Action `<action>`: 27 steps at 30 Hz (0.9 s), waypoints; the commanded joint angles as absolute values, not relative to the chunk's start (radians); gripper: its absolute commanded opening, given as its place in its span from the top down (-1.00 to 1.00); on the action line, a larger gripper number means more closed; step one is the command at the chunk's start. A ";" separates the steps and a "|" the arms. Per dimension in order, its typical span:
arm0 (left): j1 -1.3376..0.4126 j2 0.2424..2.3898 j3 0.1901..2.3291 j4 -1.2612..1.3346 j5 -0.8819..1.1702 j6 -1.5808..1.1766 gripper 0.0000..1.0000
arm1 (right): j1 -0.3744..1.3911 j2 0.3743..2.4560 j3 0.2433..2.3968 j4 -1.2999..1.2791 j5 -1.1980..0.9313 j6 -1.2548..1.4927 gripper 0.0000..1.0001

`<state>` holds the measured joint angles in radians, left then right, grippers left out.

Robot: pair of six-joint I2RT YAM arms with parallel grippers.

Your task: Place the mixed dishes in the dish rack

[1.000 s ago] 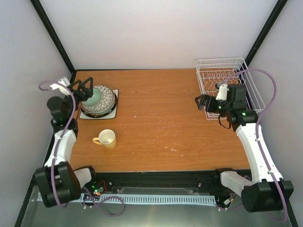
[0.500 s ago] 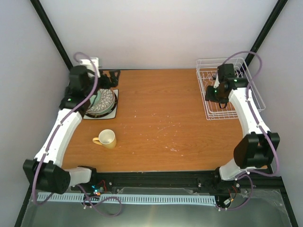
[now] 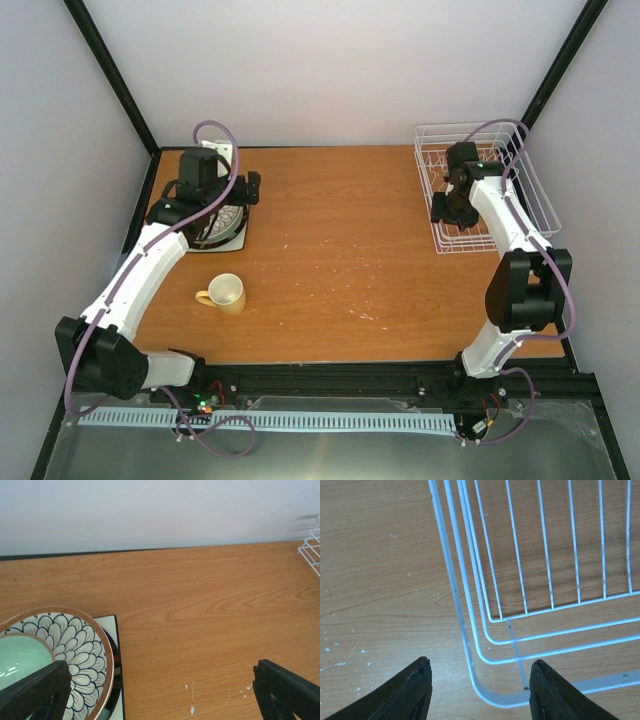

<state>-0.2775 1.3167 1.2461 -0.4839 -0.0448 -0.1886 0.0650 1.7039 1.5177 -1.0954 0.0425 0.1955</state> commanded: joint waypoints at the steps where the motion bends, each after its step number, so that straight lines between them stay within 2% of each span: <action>1: -0.282 1.277 1.266 -0.460 -0.085 -0.151 -0.99 | 0.074 1.744 1.504 -1.046 0.094 0.180 -0.08; 8: -0.282 1.259 1.238 -0.462 -0.114 -0.145 -1.00 | 0.108 1.849 1.559 -1.038 0.074 0.172 -0.06; 10: -0.282 1.261 1.235 -0.458 -0.117 -0.146 -1.00 | 0.121 1.879 1.574 -1.044 0.071 0.171 0.03; 14: -0.282 1.266 1.232 -0.459 -0.115 -0.146 -1.00 | 0.147 1.909 1.588 -1.054 0.078 0.167 0.52; 16: -0.282 1.264 1.226 -0.462 -0.118 -0.142 -0.99 | 0.152 1.909 1.590 -1.062 0.085 0.174 0.90; 27: -0.282 1.234 1.203 -0.468 -0.143 -0.129 -1.00 | 0.234 1.837 1.545 -1.082 0.060 0.250 0.95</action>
<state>-0.2779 1.2736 1.2072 -0.4713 -0.1242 -0.1463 0.1768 1.9102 1.5612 -1.0557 0.0959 0.1787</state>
